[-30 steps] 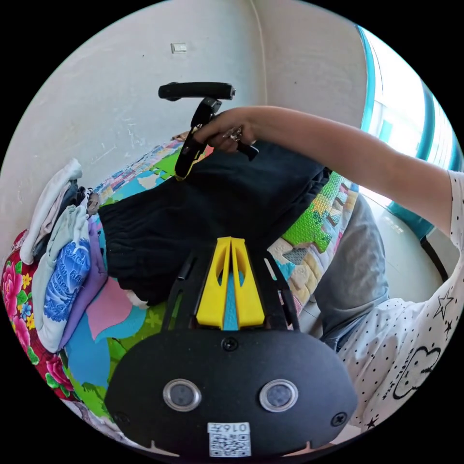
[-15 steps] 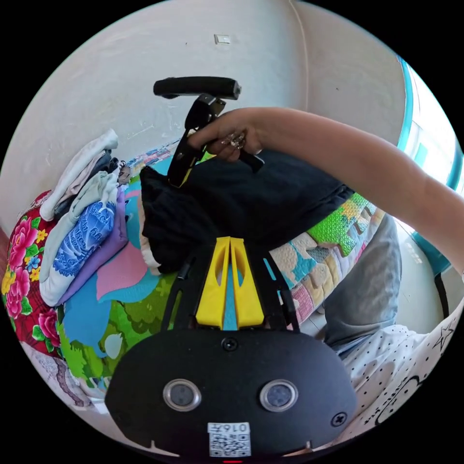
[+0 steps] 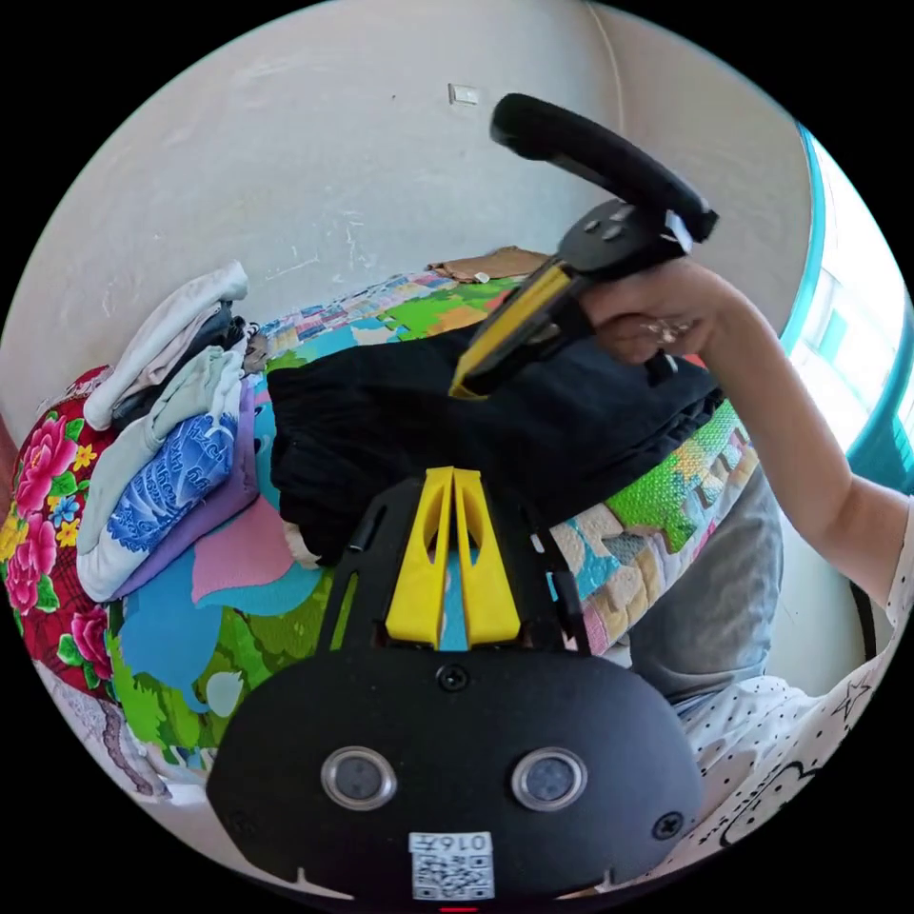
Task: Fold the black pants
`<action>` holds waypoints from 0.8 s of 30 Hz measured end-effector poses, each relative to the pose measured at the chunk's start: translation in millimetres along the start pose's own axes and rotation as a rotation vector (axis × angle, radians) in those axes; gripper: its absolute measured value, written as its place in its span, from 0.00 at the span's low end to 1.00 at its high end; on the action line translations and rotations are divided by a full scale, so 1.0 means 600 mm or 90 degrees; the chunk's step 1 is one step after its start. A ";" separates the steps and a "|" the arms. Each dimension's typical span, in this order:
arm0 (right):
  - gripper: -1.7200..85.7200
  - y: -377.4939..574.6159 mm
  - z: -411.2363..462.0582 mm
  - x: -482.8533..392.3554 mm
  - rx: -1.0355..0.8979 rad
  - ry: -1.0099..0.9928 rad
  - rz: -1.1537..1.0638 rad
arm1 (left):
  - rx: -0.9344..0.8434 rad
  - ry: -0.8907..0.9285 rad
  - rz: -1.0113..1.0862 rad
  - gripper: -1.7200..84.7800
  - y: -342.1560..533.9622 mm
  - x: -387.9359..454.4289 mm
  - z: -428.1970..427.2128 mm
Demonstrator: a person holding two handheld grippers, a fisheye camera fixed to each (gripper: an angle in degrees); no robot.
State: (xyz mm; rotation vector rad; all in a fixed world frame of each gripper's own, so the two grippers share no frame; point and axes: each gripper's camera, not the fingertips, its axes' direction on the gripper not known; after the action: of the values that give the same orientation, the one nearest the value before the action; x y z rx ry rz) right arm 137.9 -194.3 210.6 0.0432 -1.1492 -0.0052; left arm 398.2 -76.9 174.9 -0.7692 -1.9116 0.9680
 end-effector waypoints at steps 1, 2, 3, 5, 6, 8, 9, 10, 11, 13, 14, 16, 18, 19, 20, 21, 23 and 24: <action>0.01 0.030 0.013 -0.020 -0.024 0.018 -0.008 | -0.013 -0.004 -0.003 0.01 -0.001 -0.002 0.007; 0.01 0.062 0.031 -0.036 -0.061 0.052 -0.008 | -0.018 0.021 -0.009 0.01 0.002 -0.010 0.015; 0.01 0.080 0.041 -0.042 -0.081 0.075 -0.009 | 0.006 0.054 -0.028 0.01 0.008 -0.022 0.011; 0.01 0.159 0.026 -0.061 -0.030 0.104 0.001 | 0.017 0.098 -0.043 0.01 0.011 -0.038 0.004; 0.01 0.178 0.020 -0.063 -0.032 0.100 0.006 | 0.020 0.115 -0.053 0.01 0.010 -0.046 -0.005; 0.01 0.258 -0.020 -0.061 -0.003 0.118 0.084 | 0.043 0.125 -0.071 0.01 0.008 -0.051 -0.024; 0.01 0.280 -0.032 -0.062 0.013 0.128 0.099 | 0.067 0.135 -0.073 0.01 0.004 -0.047 -0.039; 0.02 0.325 -0.051 -0.067 0.043 0.151 0.128 | 0.079 0.141 -0.068 0.01 0.001 -0.042 -0.045; 0.02 0.369 -0.065 -0.070 0.070 0.174 0.166 | 0.096 0.157 -0.045 0.01 -0.007 -0.027 -0.054; 0.02 0.431 -0.072 -0.071 0.085 0.183 0.221 | 0.092 0.165 -0.003 0.01 -0.025 0.002 -0.056; 0.02 0.468 -0.069 -0.070 0.083 0.176 0.251 | 0.081 0.145 0.000 0.01 -0.035 0.017 -0.050; 0.02 0.520 -0.056 -0.068 0.061 0.179 0.295 | 0.031 0.089 -0.013 0.01 -0.047 0.031 -0.027; 0.02 0.573 -0.058 -0.074 0.083 0.168 0.321 | -0.001 0.073 -0.027 0.01 -0.050 0.033 -0.003; 0.02 0.609 -0.072 -0.082 0.115 0.154 0.327 | 0.011 0.082 -0.039 0.01 -0.047 0.030 -0.007; 0.02 0.647 -0.089 -0.091 0.146 0.157 0.344 | 0.020 0.101 -0.056 0.01 -0.045 0.024 -0.012; 0.02 0.668 -0.099 -0.093 0.165 0.163 0.363 | 0.031 0.114 -0.065 0.01 -0.043 0.022 -0.017; 0.04 0.752 -0.130 -0.091 0.237 0.179 0.457 | 0.044 0.126 -0.087 0.01 -0.041 0.022 -0.027; 0.04 0.772 -0.134 -0.089 0.252 0.176 0.476 | 0.050 0.133 -0.095 0.01 -0.041 0.027 -0.034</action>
State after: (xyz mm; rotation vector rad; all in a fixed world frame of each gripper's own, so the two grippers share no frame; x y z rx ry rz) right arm 181.1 272.6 145.9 -0.0359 -0.8206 0.8671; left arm 405.2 -70.1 209.6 -0.6459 -1.7140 0.8328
